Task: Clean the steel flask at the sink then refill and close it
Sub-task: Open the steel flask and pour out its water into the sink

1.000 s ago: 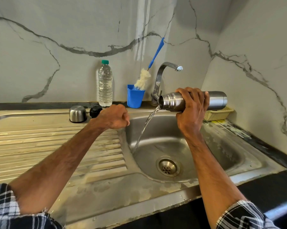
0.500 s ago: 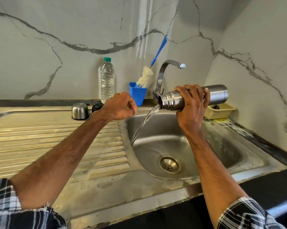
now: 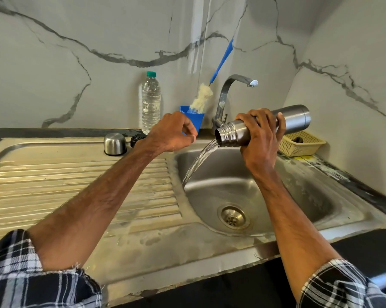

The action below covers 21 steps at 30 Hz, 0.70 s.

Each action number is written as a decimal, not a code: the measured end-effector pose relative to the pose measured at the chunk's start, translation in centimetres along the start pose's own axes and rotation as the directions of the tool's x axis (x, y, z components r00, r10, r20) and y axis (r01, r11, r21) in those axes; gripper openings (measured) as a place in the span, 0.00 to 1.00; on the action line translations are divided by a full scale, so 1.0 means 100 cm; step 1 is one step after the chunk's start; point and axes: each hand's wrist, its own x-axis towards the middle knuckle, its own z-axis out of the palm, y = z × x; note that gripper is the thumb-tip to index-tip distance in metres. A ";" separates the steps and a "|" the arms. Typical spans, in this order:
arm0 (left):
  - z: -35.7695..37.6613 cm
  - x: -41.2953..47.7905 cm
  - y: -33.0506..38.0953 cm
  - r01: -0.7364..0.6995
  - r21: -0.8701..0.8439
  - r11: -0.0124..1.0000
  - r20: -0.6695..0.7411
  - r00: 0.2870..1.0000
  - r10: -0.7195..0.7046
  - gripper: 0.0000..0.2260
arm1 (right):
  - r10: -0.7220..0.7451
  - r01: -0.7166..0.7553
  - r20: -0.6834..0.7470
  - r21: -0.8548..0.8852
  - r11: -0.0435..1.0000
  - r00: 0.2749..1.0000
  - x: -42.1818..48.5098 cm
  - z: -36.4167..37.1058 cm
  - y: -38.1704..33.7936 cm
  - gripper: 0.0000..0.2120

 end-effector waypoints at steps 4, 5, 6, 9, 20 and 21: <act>-0.001 -0.001 0.003 -0.013 -0.011 1.000 -0.002 1.000 0.013 0.04 | -0.016 0.016 0.005 0.008 1.000 1.000 -0.001 0.001 -0.003 0.28; -0.002 -0.001 0.004 -0.016 -0.013 1.000 -0.003 1.000 0.016 0.04 | -0.021 0.021 0.010 0.011 1.000 1.000 -0.001 0.001 -0.004 0.27; -0.002 -0.001 0.004 -0.017 -0.015 1.000 -0.002 1.000 0.017 0.04 | -0.029 0.028 0.017 0.012 1.000 0.999 -0.001 0.001 -0.005 0.27; -0.001 -0.001 0.004 -0.018 -0.024 1.000 0.010 1.000 0.018 0.05 | -0.047 0.047 0.044 0.010 0.999 0.998 -0.003 0.003 -0.009 0.26; -0.008 -0.006 0.016 0.003 -0.042 0.999 0.048 0.999 -0.001 0.04 | -0.198 0.208 0.157 -0.047 0.977 0.968 -0.015 0.006 -0.028 0.27; -0.009 -0.007 0.017 0.003 -0.041 0.999 0.049 0.999 -0.001 0.04 | -0.229 0.240 0.162 -0.053 0.969 0.960 -0.016 0.006 -0.029 0.28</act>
